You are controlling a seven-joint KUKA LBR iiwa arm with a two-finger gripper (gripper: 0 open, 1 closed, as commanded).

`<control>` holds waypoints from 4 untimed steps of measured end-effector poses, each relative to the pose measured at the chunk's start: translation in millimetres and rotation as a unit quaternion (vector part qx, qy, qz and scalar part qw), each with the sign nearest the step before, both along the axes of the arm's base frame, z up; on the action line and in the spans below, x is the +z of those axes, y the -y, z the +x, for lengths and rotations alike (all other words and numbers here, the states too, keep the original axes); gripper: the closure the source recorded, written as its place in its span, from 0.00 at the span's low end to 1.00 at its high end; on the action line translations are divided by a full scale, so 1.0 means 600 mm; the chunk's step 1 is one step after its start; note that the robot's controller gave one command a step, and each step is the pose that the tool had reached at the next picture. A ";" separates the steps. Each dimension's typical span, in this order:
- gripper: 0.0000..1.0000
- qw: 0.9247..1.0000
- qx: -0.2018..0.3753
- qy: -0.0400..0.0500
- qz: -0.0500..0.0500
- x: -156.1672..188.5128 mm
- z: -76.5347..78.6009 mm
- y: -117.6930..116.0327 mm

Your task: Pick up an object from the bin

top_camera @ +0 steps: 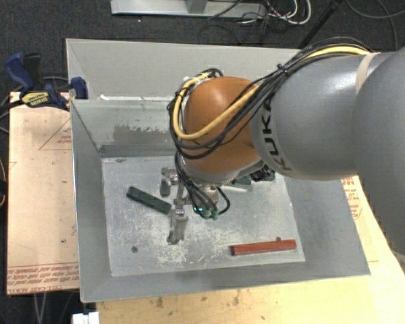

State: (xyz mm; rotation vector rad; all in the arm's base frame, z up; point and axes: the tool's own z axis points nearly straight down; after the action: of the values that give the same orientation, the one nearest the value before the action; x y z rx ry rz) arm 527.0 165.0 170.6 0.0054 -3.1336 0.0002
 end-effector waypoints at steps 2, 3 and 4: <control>0.00 1.000 -0.022 0.007 0.001 -0.104 0.047 -0.009; 0.00 0.991 -0.132 0.004 0.000 -0.160 0.052 -0.006; 0.00 0.992 -0.124 0.006 0.001 -0.166 0.063 -0.002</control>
Offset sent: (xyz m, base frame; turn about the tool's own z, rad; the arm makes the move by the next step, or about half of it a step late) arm 0.0383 0.0079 -0.1006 0.0676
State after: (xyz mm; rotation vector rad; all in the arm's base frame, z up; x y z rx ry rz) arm 565.1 166.0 70.8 -0.3845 -3.1217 -0.0034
